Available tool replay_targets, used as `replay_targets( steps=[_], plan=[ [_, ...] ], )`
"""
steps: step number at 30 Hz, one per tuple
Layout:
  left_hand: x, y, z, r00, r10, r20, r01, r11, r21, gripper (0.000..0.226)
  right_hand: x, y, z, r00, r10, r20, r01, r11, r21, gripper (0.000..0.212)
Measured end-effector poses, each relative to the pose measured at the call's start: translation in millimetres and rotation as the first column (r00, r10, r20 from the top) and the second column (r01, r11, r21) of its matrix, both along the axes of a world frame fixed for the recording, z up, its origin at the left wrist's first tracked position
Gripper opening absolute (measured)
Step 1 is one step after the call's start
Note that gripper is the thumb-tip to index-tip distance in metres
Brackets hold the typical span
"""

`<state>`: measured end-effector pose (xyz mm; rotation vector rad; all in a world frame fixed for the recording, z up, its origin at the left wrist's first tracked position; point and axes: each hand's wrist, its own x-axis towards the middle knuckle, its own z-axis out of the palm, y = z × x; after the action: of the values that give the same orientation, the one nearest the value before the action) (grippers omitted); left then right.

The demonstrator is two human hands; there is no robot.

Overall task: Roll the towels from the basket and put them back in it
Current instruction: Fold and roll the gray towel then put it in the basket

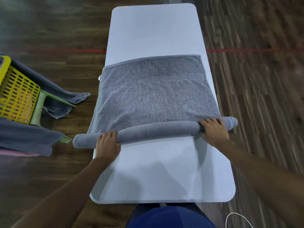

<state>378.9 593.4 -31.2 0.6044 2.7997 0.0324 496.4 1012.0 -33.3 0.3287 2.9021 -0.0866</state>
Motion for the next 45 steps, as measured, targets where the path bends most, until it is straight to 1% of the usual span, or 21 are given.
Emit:
replay_targets(
  steps=[3,5,6,7,9,10,11,13,15,17,19,21,28,32,35,37,39,41,42,43,45],
  plan=[
    [-5.5,0.5,2.5,0.993,0.092,0.072,-0.096,0.993,0.063,0.023,-11.4,5.9,7.3,0.994,-0.005,0.110,0.002,1.000,0.023,0.035],
    [-8.3,-0.4,1.8,0.978,0.159,0.135,-0.174,0.978,0.111,0.019,-16.6,5.8,6.5,0.995,-0.035,0.097,0.032,0.999,0.034,0.036],
    [-8.2,-0.7,-0.8,0.975,0.186,0.121,-0.200,0.972,0.121,0.019,-18.3,3.6,6.3,0.998,-0.045,0.053,0.043,0.998,0.037,0.037],
    [-6.2,-0.6,-3.3,0.978,0.200,0.062,-0.206,0.973,0.109,0.020,-19.9,1.4,4.8,0.999,-0.040,-0.004,0.040,0.999,0.027,0.037],
    [-2.3,0.4,-7.7,0.975,0.201,-0.096,-0.195,0.978,0.072,0.023,-22.8,-1.1,4.1,0.990,-0.018,-0.143,0.021,1.000,0.019,0.028],
    [-0.4,1.7,-8.6,0.970,0.193,-0.145,-0.182,0.979,0.087,0.023,-24.1,-2.7,5.6,0.986,-0.006,-0.166,0.006,1.000,-0.003,0.024],
    [1.3,2.7,-8.6,0.971,0.180,-0.160,-0.163,0.980,0.115,0.022,-25.1,-4.2,4.7,0.985,0.009,-0.171,-0.015,0.999,-0.038,0.029],
    [5.7,2.2,-11.6,0.976,0.133,-0.173,-0.112,0.985,0.129,0.031,-23.7,-6.3,0.7,0.995,0.028,-0.098,-0.038,0.994,-0.101,0.051],
    [10.7,1.7,-15.0,0.982,0.082,-0.168,-0.067,0.993,0.097,0.048,-18.0,-8.7,-5.7,0.998,0.053,-0.017,-0.054,0.996,-0.068,0.067],
    [13.8,2.8,-18.8,0.989,0.064,-0.135,-0.054,0.996,0.070,0.059,-14.4,-10.9,-10.7,0.999,0.033,-0.040,-0.034,0.999,-0.027,0.059],
    [12.0,5.9,-21.1,0.987,0.083,-0.135,-0.070,0.993,0.095,0.059,-13.4,-13.2,-8.5,0.995,-0.007,-0.102,0.008,1.000,0.014,0.041],
    [8.5,9.9,-21.4,0.986,0.091,-0.141,-0.073,0.989,0.125,0.057,-9.7,-13.0,-5.3,0.993,-0.034,-0.117,0.039,0.998,0.048,0.031],
    [2.7,22.1,-17.1,0.995,0.060,-0.077,-0.047,0.985,0.168,0.054,23.0,-16.8,5.2,0.982,-0.170,0.084,0.166,0.985,0.055,0.038],
    [-3.8,14.4,-8.4,0.999,0.008,-0.042,0.001,0.978,0.210,0.041,34.4,-24.6,12.3,0.951,-0.224,0.214,0.211,0.974,0.081,0.031],
    [-6.3,9.2,0.9,0.999,-0.039,0.006,0.038,0.987,0.159,0.018,46.3,-26.8,12.8,0.914,-0.265,0.308,0.291,0.956,-0.044,0.026],
    [-5.4,7.0,5.4,0.994,-0.004,0.112,-0.003,0.998,0.064,0.022,57.1,-29.2,11.6,0.932,-0.259,0.252,0.298,0.945,-0.131,0.025],
    [-0.9,1.3,3.4,0.988,0.058,0.143,-0.066,0.997,0.050,0.020,67.5,-33.4,8.6,0.980,-0.188,0.057,0.193,0.977,-0.092,0.030],
    [8.3,-5.9,-2.6,0.999,0.044,0.017,-0.045,0.994,0.102,0.025,78.8,-38.6,5.8,0.987,-0.120,-0.107,0.116,0.992,-0.045,0.034],
    [13.5,-8.2,-3.7,0.999,0.031,-0.035,-0.025,0.990,0.137,0.030,85.0,-39.7,4.7,0.983,-0.115,-0.143,0.109,0.993,-0.048,0.034],
    [18.4,-10.8,-4.9,0.996,0.006,-0.084,0.010,0.982,0.187,0.035,91.3,-40.5,3.2,0.984,-0.116,-0.135,0.109,0.992,-0.056,0.036],
    [25.5,-18.0,-5.0,0.988,-0.087,-0.125,0.111,0.974,0.199,0.043,101.3,-41.7,0.5,0.993,-0.110,-0.049,0.107,0.993,-0.058,0.057]
  ],
)
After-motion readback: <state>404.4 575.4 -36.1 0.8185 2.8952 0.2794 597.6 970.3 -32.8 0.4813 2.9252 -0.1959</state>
